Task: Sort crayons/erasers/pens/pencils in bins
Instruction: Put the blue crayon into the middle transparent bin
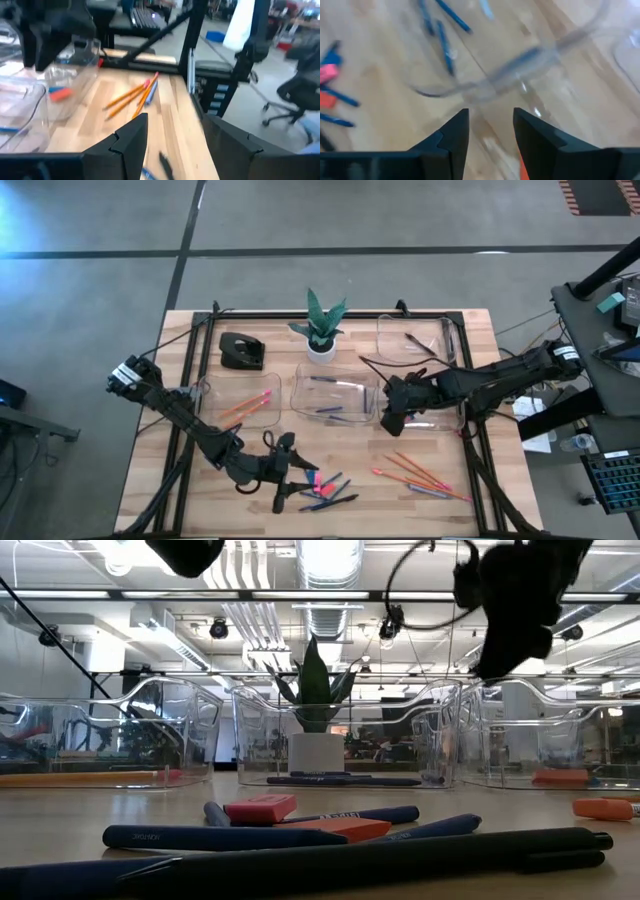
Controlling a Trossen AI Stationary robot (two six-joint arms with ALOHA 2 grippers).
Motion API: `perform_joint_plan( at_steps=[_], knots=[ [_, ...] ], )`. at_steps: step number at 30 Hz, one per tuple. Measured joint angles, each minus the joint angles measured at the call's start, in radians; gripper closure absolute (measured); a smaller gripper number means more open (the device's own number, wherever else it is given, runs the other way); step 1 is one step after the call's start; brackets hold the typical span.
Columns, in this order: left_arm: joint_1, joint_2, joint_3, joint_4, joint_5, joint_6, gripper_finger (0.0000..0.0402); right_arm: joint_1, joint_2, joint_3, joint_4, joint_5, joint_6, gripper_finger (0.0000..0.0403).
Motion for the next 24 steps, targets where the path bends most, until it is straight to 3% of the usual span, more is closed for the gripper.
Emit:
perform_joint_plan(
  at_steps=[5, 14, 24],
  knots=[
    [-0.004, 0.000, -0.001, -0.044, 0.004, 0.000, 0.0223, 0.073, 0.018, 0.024, 0.154, 0.019, -0.112, 0.0264],
    [-0.005, 0.000, -0.007, -0.044, 0.005, 0.001, 0.0223, 0.234, 0.128, 0.006, 0.612, 0.027, -0.391, 0.0263],
    [-0.005, 0.000, -0.031, -0.051, 0.004, -0.075, 0.0224, 0.280, 0.289, 0.005, 0.700, 0.026, -0.411, 0.0263]
  ],
)
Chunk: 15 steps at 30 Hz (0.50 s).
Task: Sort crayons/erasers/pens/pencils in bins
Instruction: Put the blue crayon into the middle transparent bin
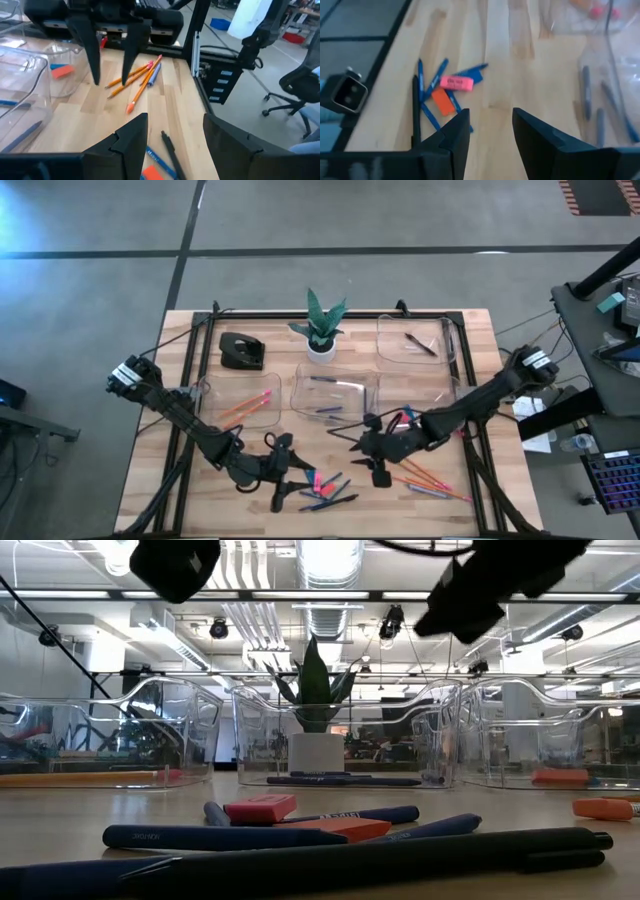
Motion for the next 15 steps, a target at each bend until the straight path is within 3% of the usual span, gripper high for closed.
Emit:
perform_joint_plan(
  at_steps=[5, 15],
  knots=[
    [-0.005, 0.000, -0.024, -0.011, 0.006, 0.000, 0.0224, 0.000, 0.049, 0.000, 0.010, -0.010, 0.014, 0.0268],
    [-0.005, 0.000, -0.052, -0.210, 0.066, 0.010, 0.0224, 0.006, 0.058, 0.000, 0.033, -0.018, 0.041, 0.0268]
  ],
)
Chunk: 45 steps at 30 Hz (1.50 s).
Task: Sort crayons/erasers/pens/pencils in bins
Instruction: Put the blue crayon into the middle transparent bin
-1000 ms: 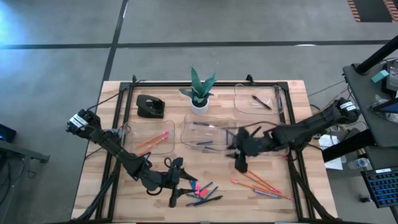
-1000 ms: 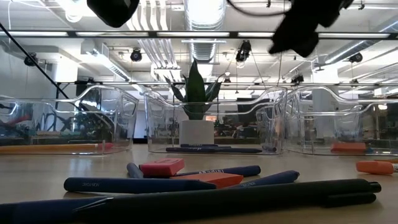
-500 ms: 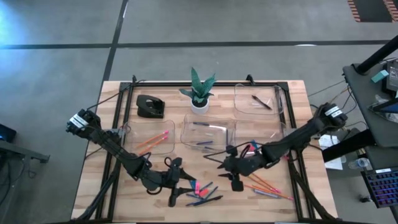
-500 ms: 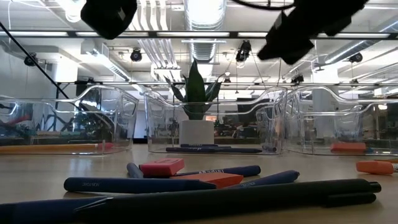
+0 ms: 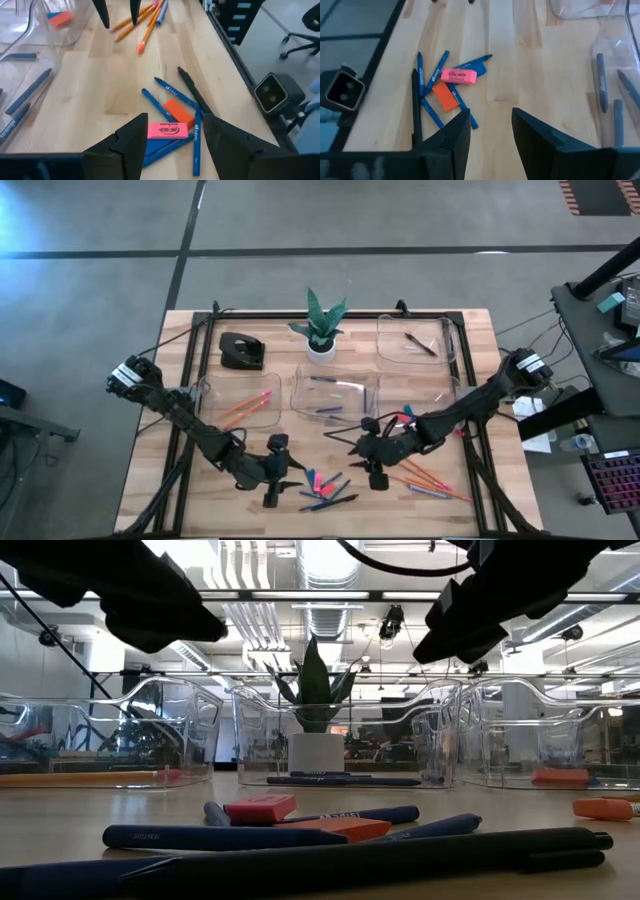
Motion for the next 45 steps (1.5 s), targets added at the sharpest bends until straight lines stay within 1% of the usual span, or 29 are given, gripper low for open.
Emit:
perform_joint_plan(
  at_steps=[9, 17, 20, 25, 29, 33, 38, 45],
  knots=[
    [0.000, 0.000, 0.000, 0.021, 0.002, 0.017, 0.0224, 0.027, 0.026, 0.000, 0.037, 0.000, -0.005, 0.0271],
    [-0.004, 0.000, 0.000, 0.070, 0.014, 0.016, 0.0224, 0.044, 0.161, 0.008, 0.202, 0.000, -0.061, 0.0269],
    [-0.010, 0.000, 0.001, 0.107, 0.041, -0.013, 0.0224, 0.043, 0.219, 0.030, 0.196, 0.001, -0.080, 0.0273],
    [-0.030, 0.000, 0.001, 0.189, 0.112, -0.114, 0.0224, 0.042, 0.285, 0.073, 0.191, 0.000, -0.141, 0.0274],
    [-0.062, 0.000, 0.001, 0.258, 0.119, -0.113, 0.0224, 0.041, 0.311, 0.112, 0.157, 0.000, -0.215, 0.0273],
    [-0.090, 0.000, 0.001, 0.310, 0.119, -0.106, 0.0224, 0.041, 0.329, 0.136, 0.138, 0.000, -0.249, 0.0278],
    [-0.103, 0.000, 0.001, 0.324, 0.117, -0.105, 0.0224, 0.035, 0.355, 0.147, 0.123, 0.000, -0.241, 0.0288],
    [-0.104, 0.000, 0.002, 0.338, 0.113, -0.103, 0.0224, 0.007, 0.382, 0.146, 0.104, 0.001, -0.140, 0.0294]
  ],
)
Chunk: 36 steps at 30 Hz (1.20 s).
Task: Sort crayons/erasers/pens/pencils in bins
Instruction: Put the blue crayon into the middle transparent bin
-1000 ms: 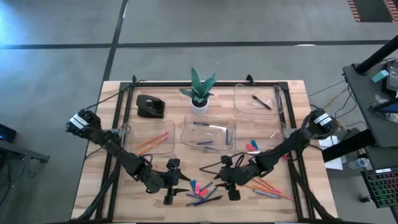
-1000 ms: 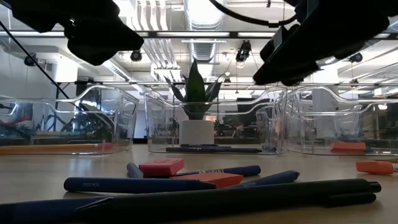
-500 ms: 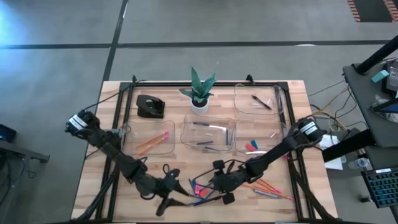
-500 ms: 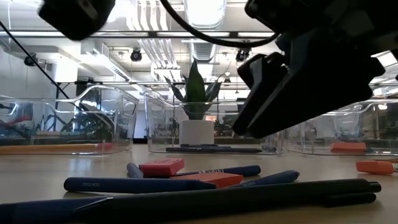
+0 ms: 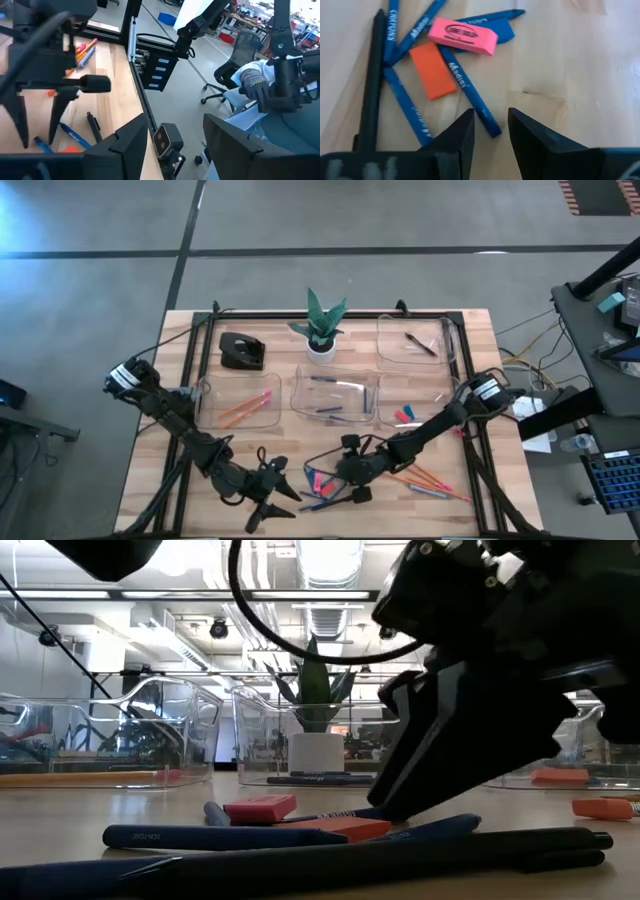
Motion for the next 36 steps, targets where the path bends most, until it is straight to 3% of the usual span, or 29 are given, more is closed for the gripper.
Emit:
perform_joint_plan(
  at_steps=[6, 19, 36],
  knots=[
    [0.000, 0.000, 0.000, -0.005, 0.000, 0.000, 0.0223, -0.008, 0.002, 0.000, -0.005, -0.001, 0.060, 0.0302],
    [0.000, 0.000, 0.000, -0.005, 0.000, 0.053, 0.0223, -0.009, 0.002, 0.000, -0.018, -0.040, 0.070, 0.0364],
    [0.000, 0.000, 0.000, -0.006, 0.000, 0.052, 0.0223, -0.006, -0.055, -0.001, -0.075, -0.176, 0.036, 0.0372]
  ],
)
